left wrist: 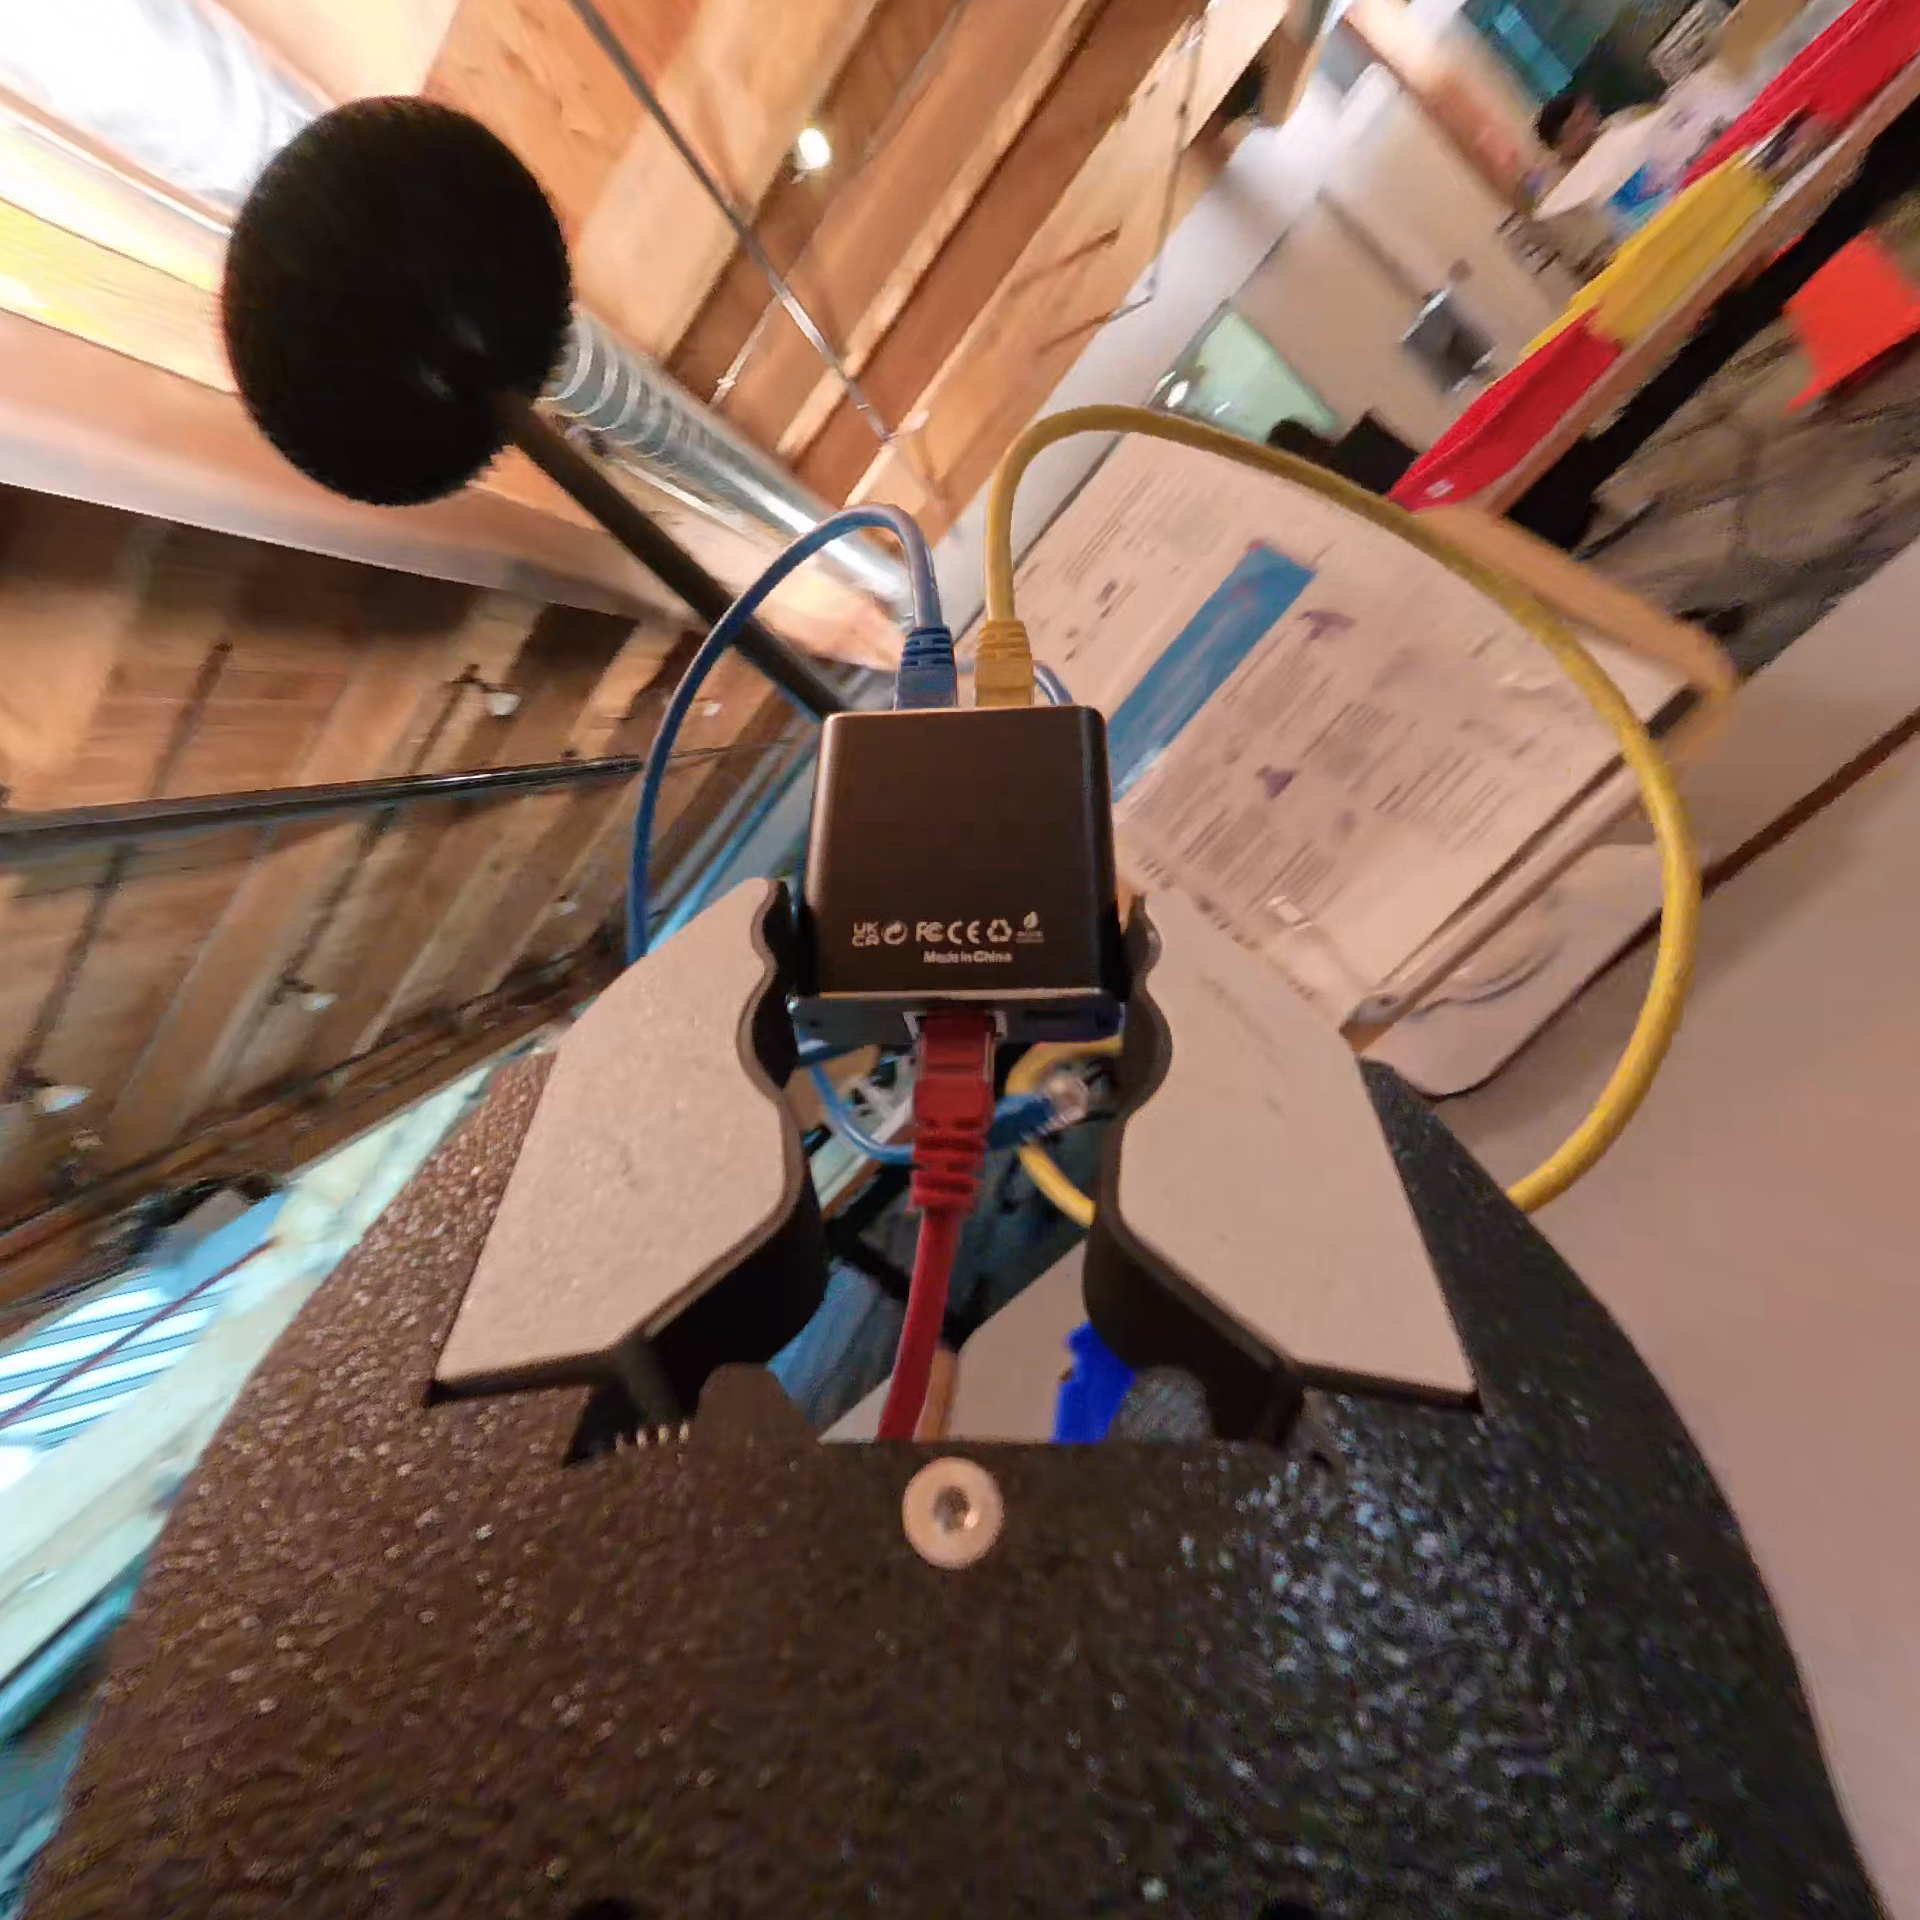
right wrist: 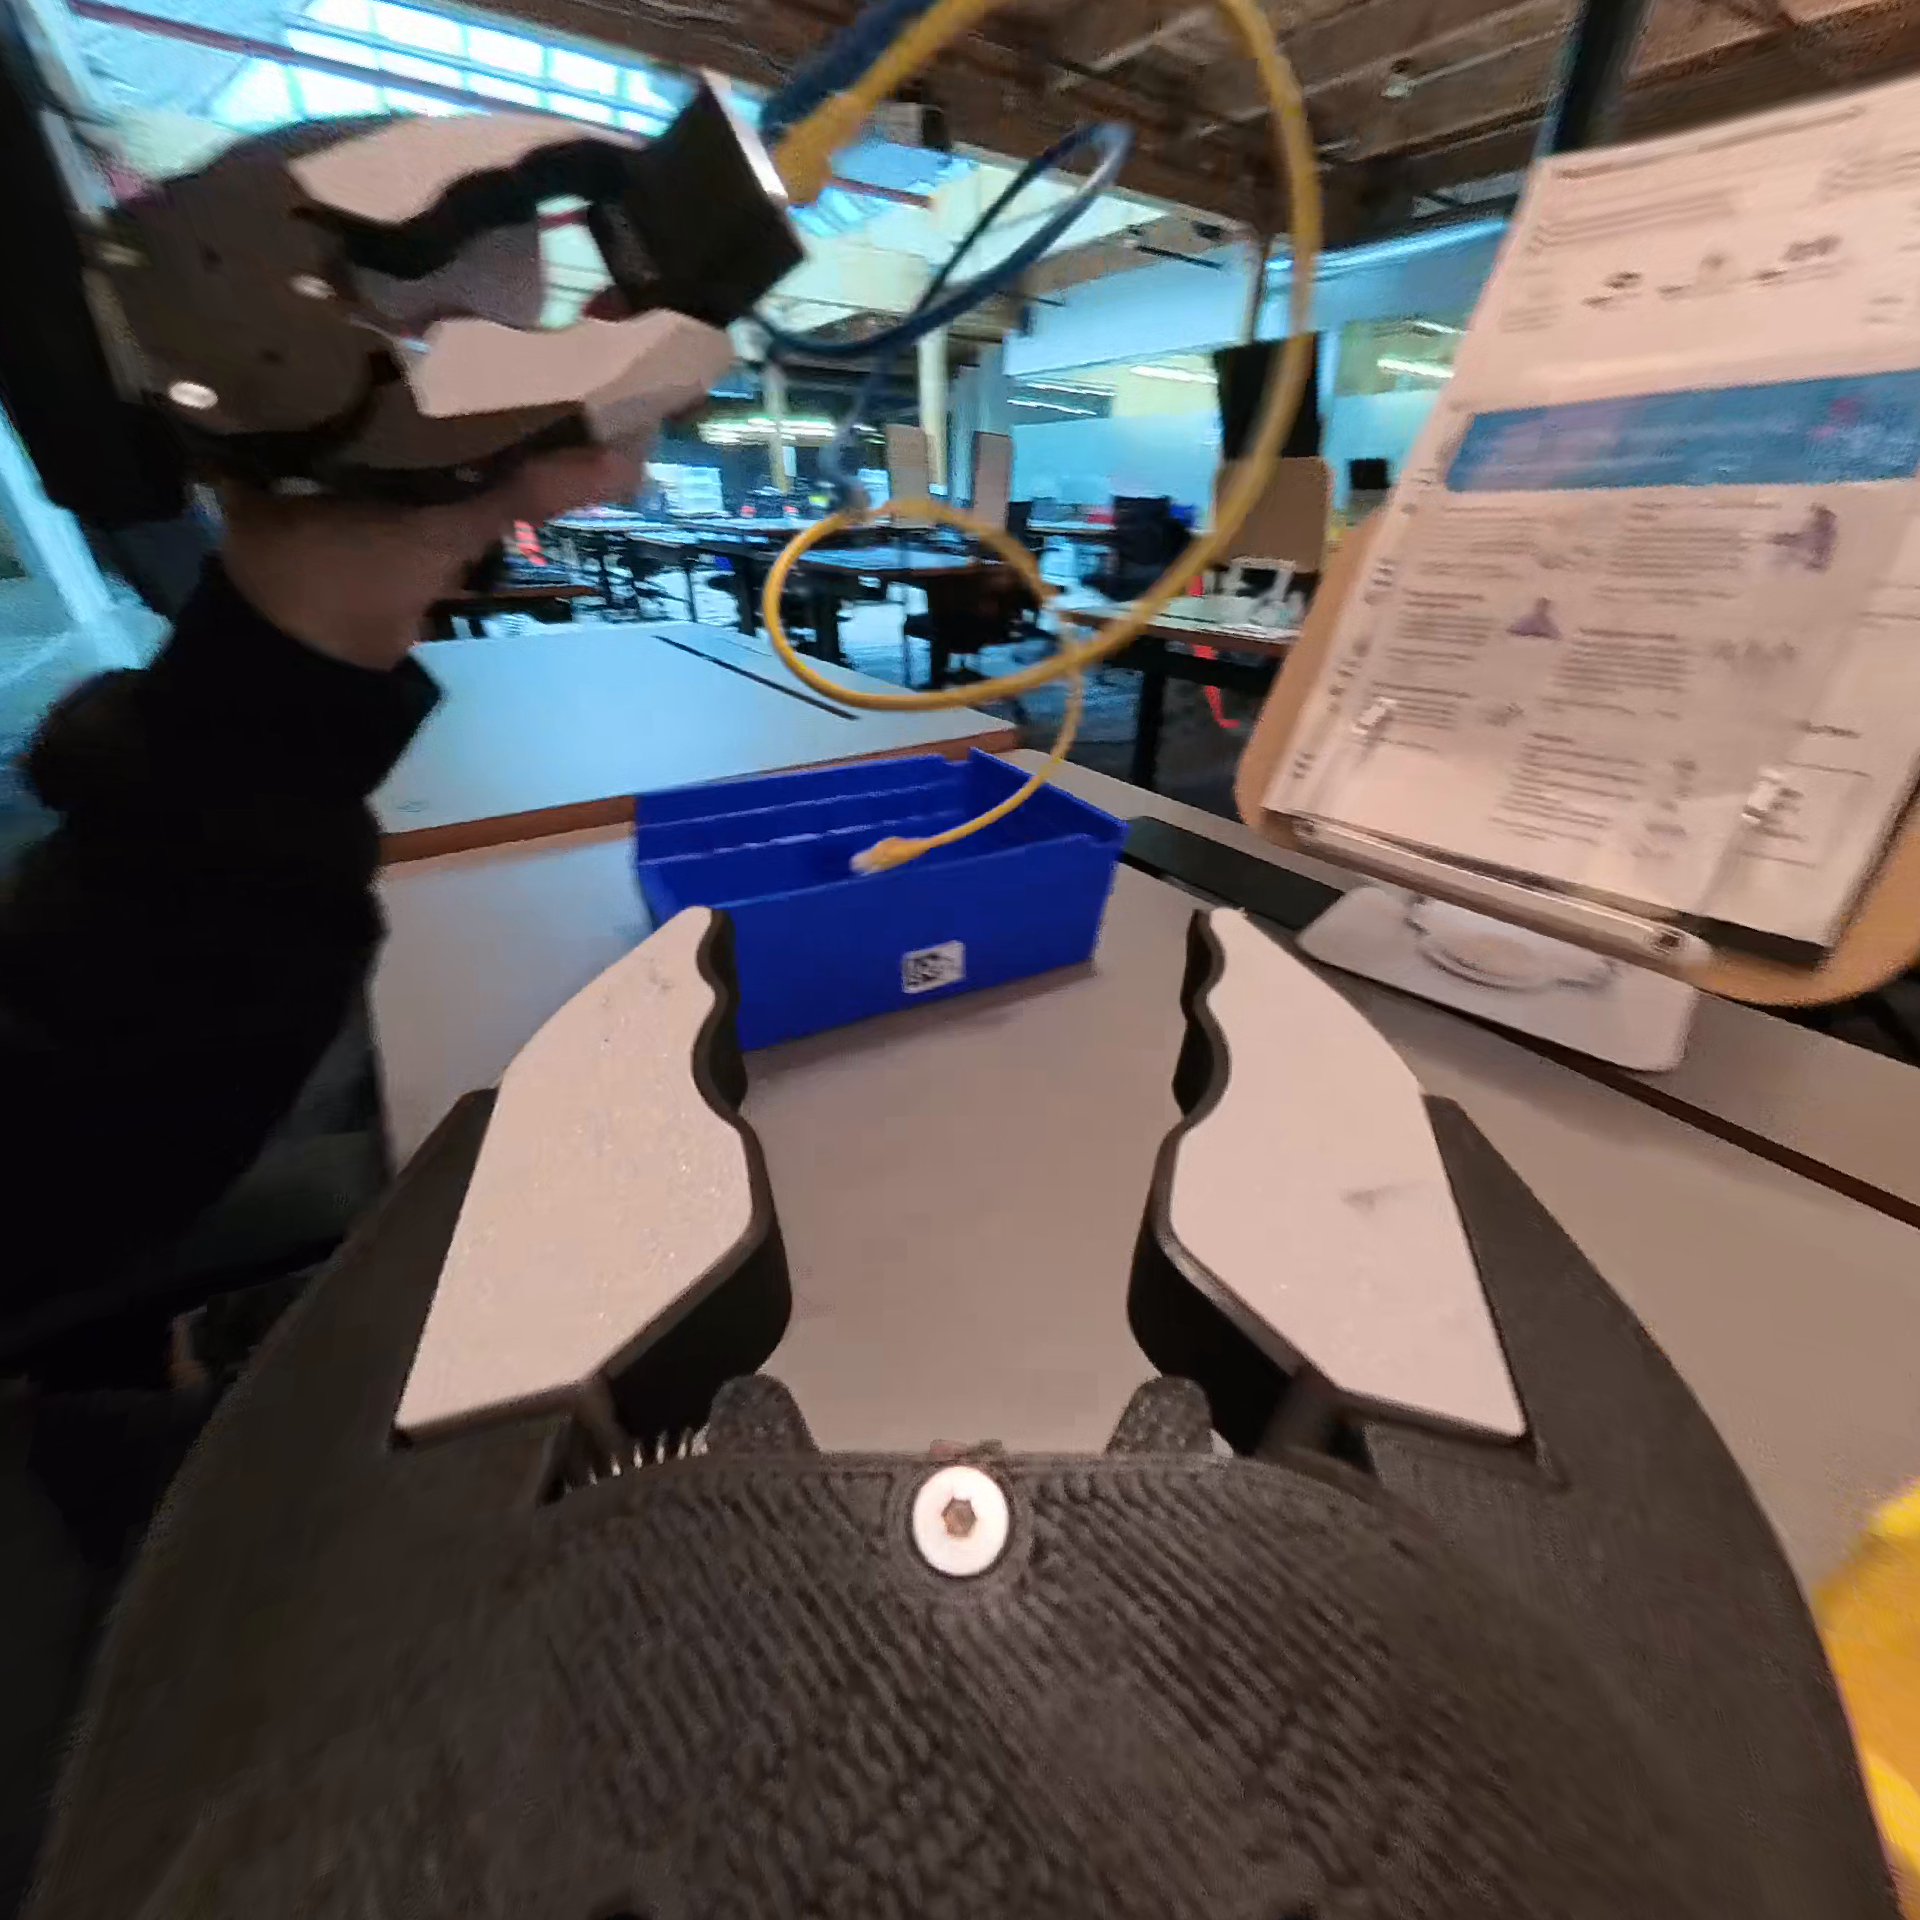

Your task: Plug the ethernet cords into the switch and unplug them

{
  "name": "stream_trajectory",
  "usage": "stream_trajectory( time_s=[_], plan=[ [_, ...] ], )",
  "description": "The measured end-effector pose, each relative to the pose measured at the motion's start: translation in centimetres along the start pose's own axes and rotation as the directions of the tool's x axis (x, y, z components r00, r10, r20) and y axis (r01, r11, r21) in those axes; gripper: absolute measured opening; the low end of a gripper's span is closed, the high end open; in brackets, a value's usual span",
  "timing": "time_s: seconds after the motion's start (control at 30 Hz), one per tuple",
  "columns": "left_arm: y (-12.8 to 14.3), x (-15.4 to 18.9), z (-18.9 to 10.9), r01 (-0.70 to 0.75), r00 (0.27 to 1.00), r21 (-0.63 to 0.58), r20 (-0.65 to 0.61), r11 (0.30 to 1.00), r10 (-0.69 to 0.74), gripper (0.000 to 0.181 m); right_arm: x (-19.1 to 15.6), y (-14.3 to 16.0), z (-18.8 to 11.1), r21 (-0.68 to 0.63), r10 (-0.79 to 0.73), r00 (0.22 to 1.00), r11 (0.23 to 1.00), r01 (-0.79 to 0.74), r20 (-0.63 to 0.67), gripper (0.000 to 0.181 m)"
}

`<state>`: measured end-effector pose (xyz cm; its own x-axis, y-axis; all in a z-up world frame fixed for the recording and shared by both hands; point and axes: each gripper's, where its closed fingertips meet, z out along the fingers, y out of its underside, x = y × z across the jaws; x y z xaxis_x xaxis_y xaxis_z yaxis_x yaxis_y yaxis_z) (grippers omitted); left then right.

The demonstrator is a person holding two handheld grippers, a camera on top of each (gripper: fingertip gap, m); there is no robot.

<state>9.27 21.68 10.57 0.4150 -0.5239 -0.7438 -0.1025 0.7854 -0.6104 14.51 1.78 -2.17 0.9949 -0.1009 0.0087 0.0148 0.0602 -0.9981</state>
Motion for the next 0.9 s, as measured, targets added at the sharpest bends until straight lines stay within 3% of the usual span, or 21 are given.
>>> stream_trajectory(
  time_s=[0.13, 0.2, 0.3, 0.4, 0.53, 0.63, 0.7, 0.77, 0.8, 0.9],
  plan=[
    [-2.0, 4.4, -0.1, 0.068, 0.99, 0.062, -0.127, 0.996, -0.06, 0.06, -4.9, -2.2, -0.1, 0.041, 0.038, 0.983, 0.998, -0.046, 0.181, 0.078],
    [-2.1, 7.6, -0.4, 0.087, 0.975, 0.059, -0.208, 0.995, -0.073, 0.06, -5.9, -2.4, -0.2, 0.038, 0.017, 0.978, 0.999, -0.026, 0.209, 0.077],
    [-1.3, 12.8, -0.9, 0.138, 0.932, 0.048, -0.345, 0.989, -0.114, 0.06, -4.3, -1.3, 0.6, 0.024, 0.078, 0.989, 0.996, -0.081, 0.123, 0.072],
    [0.4, 16.8, -1.5, 0.14, 0.899, 0.026, -0.423, 0.99, -0.116, 0.06, -3.2, 0.1, 1.7, 0.04, 0.203, 0.972, 0.977, -0.209, 0.122, 0.062],
    [2.1, 20.6, -2.7, 0.181, 0.838, 0.038, -0.528, 0.983, -0.134, 0.06, -0.8, 4.8, 3.5, -0.063, 0.339, 0.939, 0.94, -0.335, 0.064, 0.07],
    [1.9, 22.4, -4.2, 0.19, 0.806, 0.144, -0.588, 0.971, -0.07, 0.059, -0.6, 8.0, 5.0, -0.125, 0.499, 0.859, 0.865, -0.486, 0.113, 0.073],
    [1.4, 23.3, -5.3, 0.185, 0.786, 0.215, -0.618, 0.959, -0.014, 0.059, -1.0, 8.7, 5.7, -0.119, 0.617, 0.762, 0.786, -0.606, 0.196, 0.069],
    [1.5, 24.1, -5.7, 0.18, 0.766, 0.234, -0.643, 0.955, 0.013, 0.06, -1.9, 8.1, 5.9, -0.109, 0.691, 0.638, 0.703, -0.703, 0.34, 0.031],
    [1.8, 24.2, -5.6, 0.188, 0.763, 0.225, -0.646, 0.956, 0.002, 0.06, -2.0, 8.0, 6.1, -0.107, 0.718, 0.591, 0.664, -0.74, 0.369, 0.025],
    [2.7, 24.9, -5.5, 0.222, 0.729, 0.196, -0.684, 0.955, -0.029, 0.06, -1.7, 9.0, 6.5, -0.134, 0.732, 0.583, 0.656, -0.743, 0.351, 0.025]
  ],
)
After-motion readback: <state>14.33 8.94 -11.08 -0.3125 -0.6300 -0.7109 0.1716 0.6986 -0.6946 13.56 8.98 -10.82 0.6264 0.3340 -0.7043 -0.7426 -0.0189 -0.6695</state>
